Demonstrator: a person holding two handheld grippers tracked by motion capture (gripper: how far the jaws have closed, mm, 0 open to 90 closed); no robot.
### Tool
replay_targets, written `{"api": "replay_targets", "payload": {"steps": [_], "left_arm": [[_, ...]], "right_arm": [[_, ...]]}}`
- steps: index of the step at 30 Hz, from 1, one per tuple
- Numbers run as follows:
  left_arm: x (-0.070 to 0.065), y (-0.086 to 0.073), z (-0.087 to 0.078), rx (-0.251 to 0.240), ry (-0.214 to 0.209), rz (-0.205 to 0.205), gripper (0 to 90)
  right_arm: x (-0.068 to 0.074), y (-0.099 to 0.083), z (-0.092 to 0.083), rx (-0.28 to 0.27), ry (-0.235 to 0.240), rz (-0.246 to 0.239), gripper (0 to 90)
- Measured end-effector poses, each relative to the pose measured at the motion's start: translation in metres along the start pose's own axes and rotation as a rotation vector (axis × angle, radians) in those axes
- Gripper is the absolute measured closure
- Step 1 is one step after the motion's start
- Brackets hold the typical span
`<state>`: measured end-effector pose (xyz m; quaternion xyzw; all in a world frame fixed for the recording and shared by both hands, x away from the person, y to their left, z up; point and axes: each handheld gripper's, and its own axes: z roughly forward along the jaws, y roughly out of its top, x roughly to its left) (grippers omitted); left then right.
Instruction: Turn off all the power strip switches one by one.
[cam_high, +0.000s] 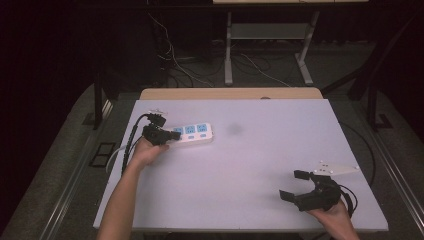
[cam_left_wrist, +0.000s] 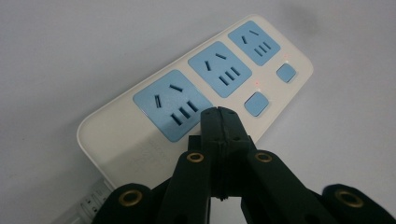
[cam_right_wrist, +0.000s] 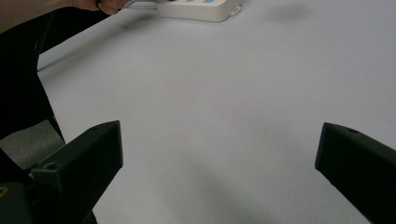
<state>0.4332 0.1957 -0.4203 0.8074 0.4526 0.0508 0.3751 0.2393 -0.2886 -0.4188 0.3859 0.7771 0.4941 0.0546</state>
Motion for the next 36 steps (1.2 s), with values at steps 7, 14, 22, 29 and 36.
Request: {"api": "replay_targets", "payload": {"steps": [7, 14, 22, 29, 36], "left_arm": [[-0.002, 0.001, 0.0, 0.006, 0.017, 0.012, 89.7], [-0.01, 0.006, 0.001, 0.048, 0.062, 0.057, 89.6], [-0.013, 0.009, -0.002, 0.05, 0.081, 0.07, 89.6], [-0.015, 0.019, -0.015, -0.005, 0.059, 0.07, 89.6], [-0.022, 0.029, -0.02, 0.0, 0.06, 0.096, 89.6]], "right_arm": [[0.0, 0.0, 0.0, -0.002, -0.001, 0.001, 0.6], [-0.001, 0.0, 0.0, -0.001, -0.008, 0.004, 0.7], [-0.002, 0.0, 0.0, -0.002, -0.015, 0.008, 0.6], [-0.004, 0.001, 0.001, -0.003, -0.018, 0.015, 0.6], [-0.004, 0.001, 0.0, -0.01, -0.017, 0.017, 0.6]]}}
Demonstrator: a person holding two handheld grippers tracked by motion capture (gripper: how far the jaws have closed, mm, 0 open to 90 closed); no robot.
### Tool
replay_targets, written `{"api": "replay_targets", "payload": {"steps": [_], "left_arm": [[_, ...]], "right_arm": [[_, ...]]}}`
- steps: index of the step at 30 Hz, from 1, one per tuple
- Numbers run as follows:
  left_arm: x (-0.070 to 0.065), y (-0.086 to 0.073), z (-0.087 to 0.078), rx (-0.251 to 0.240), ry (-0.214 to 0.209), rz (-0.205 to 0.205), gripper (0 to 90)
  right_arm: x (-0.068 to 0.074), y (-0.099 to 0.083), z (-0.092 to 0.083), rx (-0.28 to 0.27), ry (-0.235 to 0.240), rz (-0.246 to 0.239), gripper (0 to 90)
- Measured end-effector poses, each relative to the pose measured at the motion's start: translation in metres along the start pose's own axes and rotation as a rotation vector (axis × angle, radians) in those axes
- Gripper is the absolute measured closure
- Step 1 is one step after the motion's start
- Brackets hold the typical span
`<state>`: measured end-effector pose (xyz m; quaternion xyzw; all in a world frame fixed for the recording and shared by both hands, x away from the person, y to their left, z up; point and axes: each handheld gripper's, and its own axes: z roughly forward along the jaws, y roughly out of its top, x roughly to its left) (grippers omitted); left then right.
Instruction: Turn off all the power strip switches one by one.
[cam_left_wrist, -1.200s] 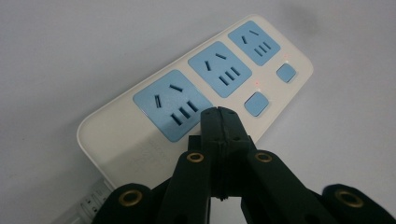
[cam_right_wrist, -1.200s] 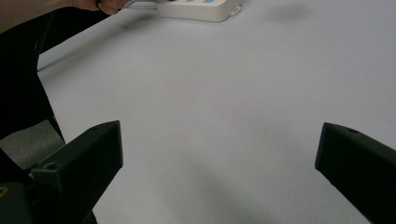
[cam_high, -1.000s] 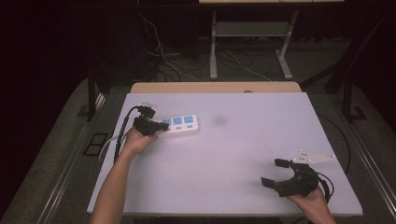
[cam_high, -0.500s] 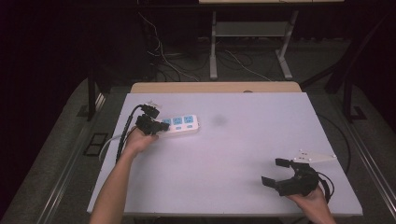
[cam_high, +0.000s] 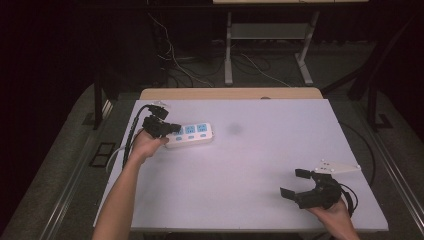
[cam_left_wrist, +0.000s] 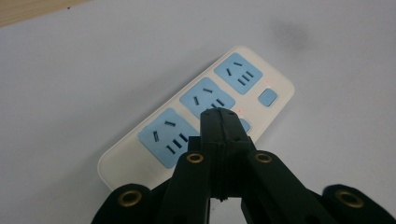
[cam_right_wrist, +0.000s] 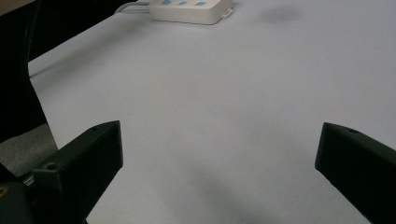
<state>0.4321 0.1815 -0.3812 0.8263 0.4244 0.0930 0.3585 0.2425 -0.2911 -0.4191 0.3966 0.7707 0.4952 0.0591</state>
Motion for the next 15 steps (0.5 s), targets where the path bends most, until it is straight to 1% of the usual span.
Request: {"api": "replay_targets", "payload": {"steps": [3, 8, 9, 10, 15], "left_arm": [[-0.002, 0.002, 0.0, 0.005, 0.0, 0.013, 89.6], [-0.007, 0.005, 0.004, 0.004, -0.008, 0.023, 89.5], [-0.007, 0.005, 0.004, 0.006, -0.009, 0.031, 89.5], [-0.009, 0.005, 0.006, 0.002, -0.01, 0.024, 89.6], [-0.011, 0.006, 0.011, 0.008, -0.013, 0.037, 89.5]], "right_arm": [[0.0, 0.0, 0.0, 0.0, 0.001, 0.001, 0.7], [0.0, 0.0, -0.001, -0.003, 0.002, 0.002, 0.6], [0.0, 0.0, -0.001, -0.002, 0.002, 0.002, 0.6], [0.0, 0.0, 0.0, -0.002, 0.002, 0.001, 0.7], [0.0, 0.0, 0.0, 0.0, 0.004, 0.0, 0.6]]}}
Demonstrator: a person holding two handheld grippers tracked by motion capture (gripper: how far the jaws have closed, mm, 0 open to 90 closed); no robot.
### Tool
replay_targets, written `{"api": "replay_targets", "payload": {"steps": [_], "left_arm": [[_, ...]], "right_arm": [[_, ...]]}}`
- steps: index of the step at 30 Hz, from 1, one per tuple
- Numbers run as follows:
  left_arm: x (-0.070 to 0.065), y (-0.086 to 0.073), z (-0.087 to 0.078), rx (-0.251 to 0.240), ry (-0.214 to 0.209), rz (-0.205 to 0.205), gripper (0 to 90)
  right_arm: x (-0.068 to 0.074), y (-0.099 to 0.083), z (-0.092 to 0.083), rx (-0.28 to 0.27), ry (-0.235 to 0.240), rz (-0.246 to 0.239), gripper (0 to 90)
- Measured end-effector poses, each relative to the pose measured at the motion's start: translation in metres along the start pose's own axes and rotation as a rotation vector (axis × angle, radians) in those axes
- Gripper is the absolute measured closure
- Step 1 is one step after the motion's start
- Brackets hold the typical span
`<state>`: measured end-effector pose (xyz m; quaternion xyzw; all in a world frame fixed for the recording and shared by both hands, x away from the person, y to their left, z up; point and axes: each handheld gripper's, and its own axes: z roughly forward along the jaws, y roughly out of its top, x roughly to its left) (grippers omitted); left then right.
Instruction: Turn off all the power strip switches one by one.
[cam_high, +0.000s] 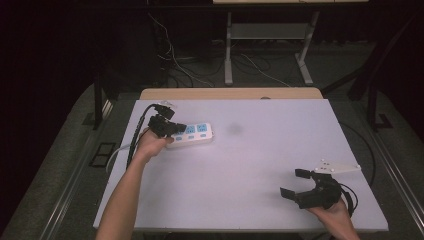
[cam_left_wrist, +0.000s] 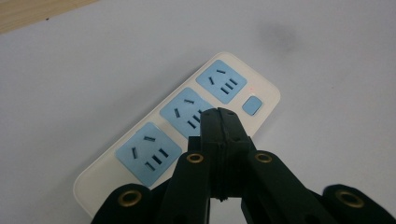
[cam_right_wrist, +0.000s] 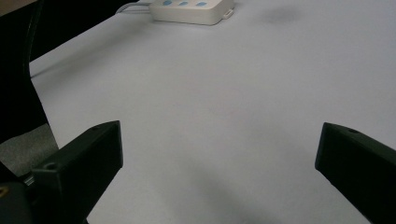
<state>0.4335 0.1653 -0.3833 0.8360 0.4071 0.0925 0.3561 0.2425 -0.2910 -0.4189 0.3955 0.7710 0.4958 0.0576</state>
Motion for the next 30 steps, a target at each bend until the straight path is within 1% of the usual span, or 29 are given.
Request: {"api": "replay_targets", "payload": {"steps": [6, 10, 18, 30], "left_arm": [[-0.001, 0.0, 0.008, 0.015, -0.01, 0.002, 89.5], [-0.003, 0.0, 0.014, 0.017, -0.011, 0.002, 89.5], [-0.004, -0.002, 0.024, 0.034, -0.01, 0.005, 89.5], [-0.005, -0.004, 0.035, 0.062, -0.014, 0.008, 89.5]], "right_arm": [[0.001, 0.0, 0.001, 0.004, 0.003, -0.004, 0.6], [0.001, 0.0, 0.002, 0.011, 0.006, -0.007, 0.6], [0.001, 0.0, 0.002, 0.012, 0.007, -0.008, 0.6], [0.001, 0.0, 0.001, 0.011, 0.008, -0.009, 0.7]]}}
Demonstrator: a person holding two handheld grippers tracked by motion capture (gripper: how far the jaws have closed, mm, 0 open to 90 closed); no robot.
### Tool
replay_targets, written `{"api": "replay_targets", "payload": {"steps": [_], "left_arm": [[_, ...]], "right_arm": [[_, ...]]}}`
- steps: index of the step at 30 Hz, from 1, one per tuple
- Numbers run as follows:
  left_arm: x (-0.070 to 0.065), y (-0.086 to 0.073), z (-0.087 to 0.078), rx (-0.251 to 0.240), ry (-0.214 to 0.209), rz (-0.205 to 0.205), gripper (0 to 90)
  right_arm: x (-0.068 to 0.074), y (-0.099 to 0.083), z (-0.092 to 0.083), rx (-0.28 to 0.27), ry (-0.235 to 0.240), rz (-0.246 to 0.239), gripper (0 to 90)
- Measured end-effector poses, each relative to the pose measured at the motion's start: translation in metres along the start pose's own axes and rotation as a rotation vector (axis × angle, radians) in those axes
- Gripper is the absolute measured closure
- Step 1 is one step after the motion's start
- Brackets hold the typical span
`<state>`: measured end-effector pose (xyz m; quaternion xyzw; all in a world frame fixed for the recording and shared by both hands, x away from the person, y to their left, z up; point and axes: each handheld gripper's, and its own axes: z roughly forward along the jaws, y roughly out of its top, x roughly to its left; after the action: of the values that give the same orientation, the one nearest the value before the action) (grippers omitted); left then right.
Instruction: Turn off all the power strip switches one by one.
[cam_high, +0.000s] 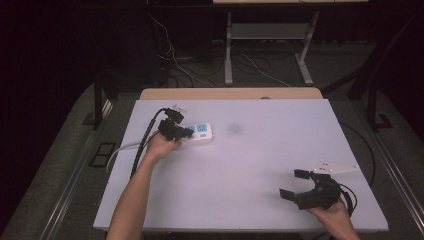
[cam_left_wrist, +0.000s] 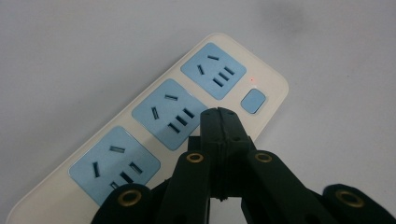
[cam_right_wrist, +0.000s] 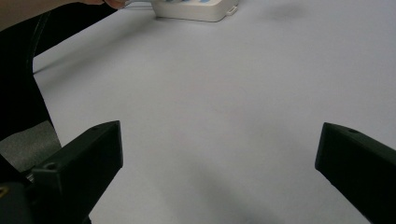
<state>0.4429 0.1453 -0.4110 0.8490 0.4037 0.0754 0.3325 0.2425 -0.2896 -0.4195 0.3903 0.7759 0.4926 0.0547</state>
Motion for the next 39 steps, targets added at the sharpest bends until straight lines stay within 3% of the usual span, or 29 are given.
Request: {"api": "replay_targets", "payload": {"steps": [15, 17, 21, 30, 39], "left_arm": [[0.0032, -0.003, 0.0009, -0.014, -0.028, -0.053, 89.5], [0.0045, -0.0043, 0.0007, -0.011, -0.057, -0.067, 89.5], [0.0033, -0.0058, 0.0005, -0.02, -0.048, -0.048, 89.6], [0.0026, -0.006, 0.0019, -0.019, -0.038, -0.054, 89.7], [0.0056, -0.0086, 0.0015, -0.04, -0.056, -0.076, 89.6]], "right_arm": [[0.0003, -0.0003, -0.0003, 0.0, 0.0, -0.002, 0.7], [0.0004, -0.0003, -0.0004, -0.001, 0.0, -0.002, 0.6], [0.0006, -0.0004, -0.0007, 0.0, -0.001, -0.004, 0.6], [0.0006, -0.0004, -0.0009, -0.002, 0.002, -0.004, 0.7], [0.0002, -0.0006, -0.0011, -0.001, -0.001, -0.002, 0.6]]}}
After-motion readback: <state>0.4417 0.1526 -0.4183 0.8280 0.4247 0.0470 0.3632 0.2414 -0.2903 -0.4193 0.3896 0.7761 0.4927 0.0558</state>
